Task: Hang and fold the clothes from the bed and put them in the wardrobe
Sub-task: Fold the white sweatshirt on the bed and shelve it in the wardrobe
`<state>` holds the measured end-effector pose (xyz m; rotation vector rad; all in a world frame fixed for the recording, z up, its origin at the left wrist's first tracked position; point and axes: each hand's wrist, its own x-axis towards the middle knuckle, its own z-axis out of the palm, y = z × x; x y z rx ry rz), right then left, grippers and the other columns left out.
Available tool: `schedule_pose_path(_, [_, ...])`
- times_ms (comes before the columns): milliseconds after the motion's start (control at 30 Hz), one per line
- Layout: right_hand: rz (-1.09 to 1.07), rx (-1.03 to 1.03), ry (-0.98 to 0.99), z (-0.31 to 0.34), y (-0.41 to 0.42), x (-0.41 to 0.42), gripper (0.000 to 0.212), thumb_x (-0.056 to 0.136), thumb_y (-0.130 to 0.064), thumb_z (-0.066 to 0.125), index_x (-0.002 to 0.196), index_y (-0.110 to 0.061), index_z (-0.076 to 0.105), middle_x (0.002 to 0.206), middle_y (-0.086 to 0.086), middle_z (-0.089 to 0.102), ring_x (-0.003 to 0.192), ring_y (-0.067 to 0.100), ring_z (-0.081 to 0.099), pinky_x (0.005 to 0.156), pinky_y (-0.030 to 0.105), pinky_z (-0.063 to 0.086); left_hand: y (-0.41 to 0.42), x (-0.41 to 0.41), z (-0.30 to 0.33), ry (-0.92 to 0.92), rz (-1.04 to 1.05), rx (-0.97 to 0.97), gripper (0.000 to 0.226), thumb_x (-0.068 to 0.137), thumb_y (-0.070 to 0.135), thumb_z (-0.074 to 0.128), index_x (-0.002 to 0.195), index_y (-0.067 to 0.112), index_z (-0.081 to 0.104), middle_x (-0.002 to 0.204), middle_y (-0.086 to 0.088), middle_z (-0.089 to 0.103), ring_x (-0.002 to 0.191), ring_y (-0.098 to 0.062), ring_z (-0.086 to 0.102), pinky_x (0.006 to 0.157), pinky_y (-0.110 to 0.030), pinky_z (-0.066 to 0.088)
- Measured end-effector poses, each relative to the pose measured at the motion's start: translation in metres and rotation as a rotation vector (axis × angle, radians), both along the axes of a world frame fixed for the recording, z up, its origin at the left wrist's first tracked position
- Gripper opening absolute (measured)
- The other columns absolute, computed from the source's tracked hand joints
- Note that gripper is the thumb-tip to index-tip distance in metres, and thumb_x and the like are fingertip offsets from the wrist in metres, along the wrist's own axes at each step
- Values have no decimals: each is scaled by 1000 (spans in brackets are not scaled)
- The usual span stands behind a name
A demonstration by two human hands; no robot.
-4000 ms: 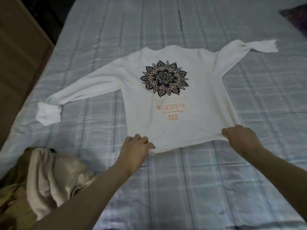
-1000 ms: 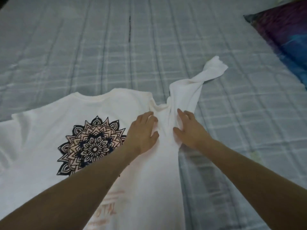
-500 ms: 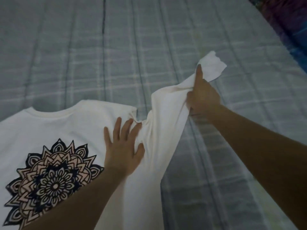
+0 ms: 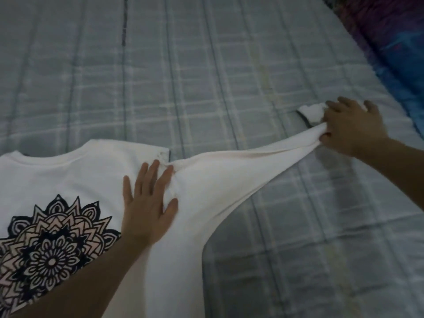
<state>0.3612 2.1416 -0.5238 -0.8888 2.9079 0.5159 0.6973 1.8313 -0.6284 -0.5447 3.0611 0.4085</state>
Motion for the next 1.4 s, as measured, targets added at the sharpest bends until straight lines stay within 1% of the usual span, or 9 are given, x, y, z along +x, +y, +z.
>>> schedule_pose_path(200, [-207,-89,-360,36,47,11,24,81,-19,70,101,-14,59,100,16,67,82,28,56,74,34,45,2,-2,5,-41,36,14,74,88,55,29,156,30,14,164,1,10,151,-20,1,117,-59,5])
schedule_pose_path(500, [-803,-528,-421,55,100,9,23,90,-20,62,105,-3,66,109,23,62,89,32,56,67,31,40,10,-32,35,-199,118,-79,80,81,71,13,148,32,35,151,-14,36,139,-39,32,113,-62,16])
schedule_pose_path(600, [-985,-552,-477,53,109,11,19,86,-21,69,96,-9,60,108,17,58,82,28,52,57,28,40,14,-45,41,-118,131,-87,78,84,68,19,150,28,32,160,-13,19,145,-38,21,115,-61,6])
schedule_pose_path(767, [-786,-95,-319,50,125,-1,80,66,-56,80,126,-7,60,132,15,54,118,36,51,97,40,43,32,-53,15,-202,42,-111,84,83,72,6,156,30,12,164,-7,5,150,-33,0,114,-61,-5])
schedule_pose_path(967, [-984,-463,-247,29,122,-12,96,66,-48,84,143,-14,38,151,22,28,136,39,31,109,48,34,53,-58,15,-10,82,-82,78,92,56,22,156,14,7,163,-14,-8,149,-36,-8,115,-62,-6])
schedule_pose_path(1067, [-1063,-469,-59,2,108,4,109,71,-53,78,151,-11,16,156,26,10,144,41,13,115,51,18,97,-41,32,274,-391,-65,72,93,38,36,156,15,9,164,-8,-5,151,-28,4,115,-61,3])
schedule_pose_path(1167, [-1232,-522,-216,-28,103,6,107,65,-67,67,145,-4,32,143,22,41,133,40,38,111,47,30,132,-26,23,247,-761,-121,60,95,29,40,152,16,30,162,-4,19,149,-23,21,119,-52,12])
schedule_pose_path(1233, [-1245,-569,-316,-38,103,11,96,53,-66,59,127,-5,55,122,19,58,113,39,54,100,46,45,138,-23,12,174,-721,-120,54,98,27,38,151,14,34,160,-4,24,148,-21,22,120,-49,13])
schedule_pose_path(1400, [-1230,-728,-224,-41,107,15,62,70,-28,72,123,0,58,118,19,62,104,37,63,88,44,54,137,-32,15,191,-572,-89,44,97,25,47,139,14,54,146,-4,49,135,-23,45,112,-49,30])
